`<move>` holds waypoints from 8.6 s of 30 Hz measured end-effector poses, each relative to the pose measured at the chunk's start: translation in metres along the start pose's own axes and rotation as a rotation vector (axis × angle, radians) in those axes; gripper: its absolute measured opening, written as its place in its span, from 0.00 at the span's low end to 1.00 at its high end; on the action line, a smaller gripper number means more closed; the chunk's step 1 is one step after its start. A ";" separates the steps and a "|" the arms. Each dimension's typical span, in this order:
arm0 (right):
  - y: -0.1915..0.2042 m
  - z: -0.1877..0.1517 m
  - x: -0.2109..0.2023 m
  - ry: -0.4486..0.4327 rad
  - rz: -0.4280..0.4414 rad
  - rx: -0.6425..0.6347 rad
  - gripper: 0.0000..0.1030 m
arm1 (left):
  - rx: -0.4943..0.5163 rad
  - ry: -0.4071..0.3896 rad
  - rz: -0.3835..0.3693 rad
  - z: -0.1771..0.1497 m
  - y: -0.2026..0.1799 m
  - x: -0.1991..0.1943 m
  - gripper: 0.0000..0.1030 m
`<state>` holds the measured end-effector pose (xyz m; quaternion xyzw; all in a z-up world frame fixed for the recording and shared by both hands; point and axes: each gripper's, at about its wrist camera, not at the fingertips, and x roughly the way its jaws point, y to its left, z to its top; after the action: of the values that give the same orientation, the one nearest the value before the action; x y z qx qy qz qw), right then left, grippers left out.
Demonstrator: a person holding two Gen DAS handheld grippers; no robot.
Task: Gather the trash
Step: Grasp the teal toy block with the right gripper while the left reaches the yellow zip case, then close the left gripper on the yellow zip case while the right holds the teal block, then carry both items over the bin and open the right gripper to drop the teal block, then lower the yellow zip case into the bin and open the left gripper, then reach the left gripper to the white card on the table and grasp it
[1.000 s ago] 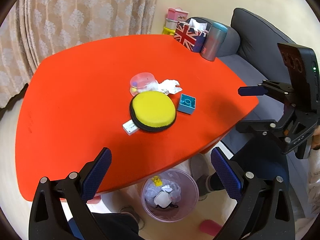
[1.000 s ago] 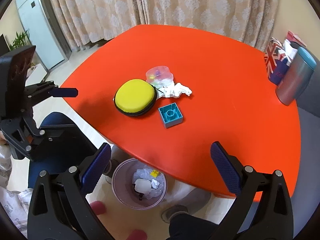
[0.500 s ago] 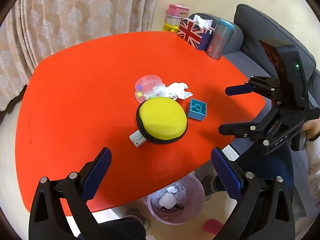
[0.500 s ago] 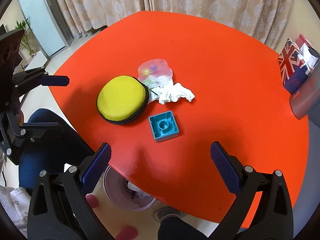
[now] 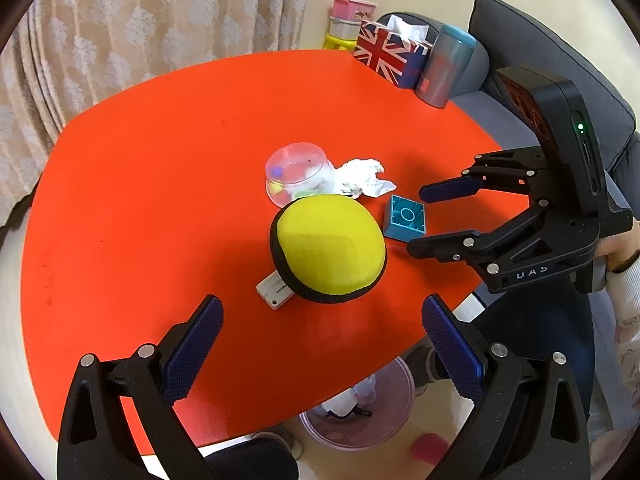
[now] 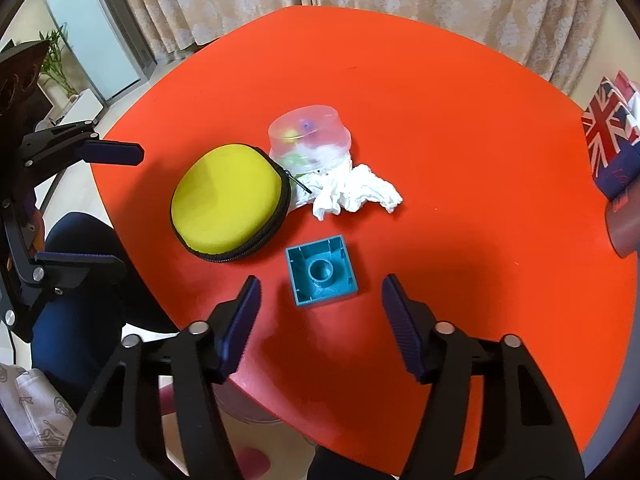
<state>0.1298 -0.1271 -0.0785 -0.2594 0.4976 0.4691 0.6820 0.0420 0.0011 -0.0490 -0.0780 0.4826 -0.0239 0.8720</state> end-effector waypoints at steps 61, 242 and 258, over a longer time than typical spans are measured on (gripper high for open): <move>-0.020 -0.019 -0.045 -0.106 -0.018 0.121 0.32 | 0.057 0.080 -0.010 0.025 -0.004 0.051 0.74; 0.008 -0.057 -0.084 -0.176 -0.063 0.202 0.97 | 0.248 0.066 -0.056 0.010 0.016 0.033 0.89; 0.002 -0.057 -0.075 -0.167 -0.055 0.217 0.97 | 0.258 0.085 -0.056 0.007 0.019 0.047 0.32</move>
<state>0.0982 -0.2015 -0.0298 -0.1577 0.4794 0.4138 0.7577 0.0728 0.0149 -0.0876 0.0223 0.5098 -0.1131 0.8525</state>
